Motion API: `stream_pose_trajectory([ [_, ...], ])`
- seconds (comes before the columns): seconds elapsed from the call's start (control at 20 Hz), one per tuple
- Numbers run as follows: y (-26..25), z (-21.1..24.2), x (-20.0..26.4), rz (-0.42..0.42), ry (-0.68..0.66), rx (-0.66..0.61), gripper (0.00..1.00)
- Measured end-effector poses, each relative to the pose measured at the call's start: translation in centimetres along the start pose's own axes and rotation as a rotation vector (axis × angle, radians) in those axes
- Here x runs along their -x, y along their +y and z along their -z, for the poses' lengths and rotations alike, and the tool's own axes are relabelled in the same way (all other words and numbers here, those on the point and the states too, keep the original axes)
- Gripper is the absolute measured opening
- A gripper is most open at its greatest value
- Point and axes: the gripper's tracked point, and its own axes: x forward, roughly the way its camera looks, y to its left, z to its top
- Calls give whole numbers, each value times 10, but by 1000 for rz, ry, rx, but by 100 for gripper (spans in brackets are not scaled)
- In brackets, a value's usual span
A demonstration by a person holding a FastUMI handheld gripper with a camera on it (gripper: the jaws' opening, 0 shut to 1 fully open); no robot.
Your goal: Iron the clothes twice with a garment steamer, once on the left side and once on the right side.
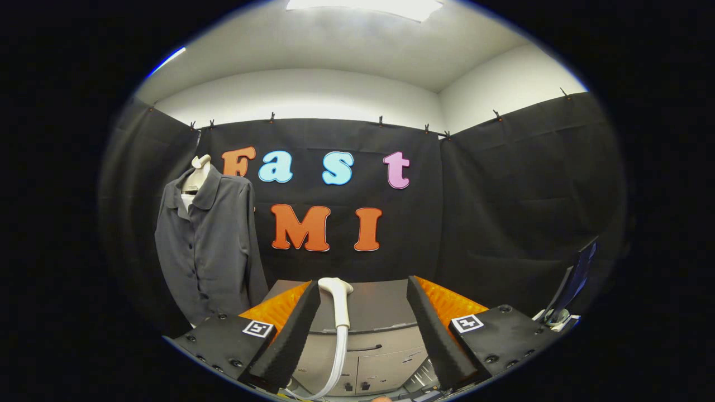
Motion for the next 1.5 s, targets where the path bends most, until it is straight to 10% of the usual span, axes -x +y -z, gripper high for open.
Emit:
stream_pose_trajectory([
  [0.65,4,27,-64,-45,82,-2,100],
  [1.5,11,120,-256,-124,397,-27,98],
])
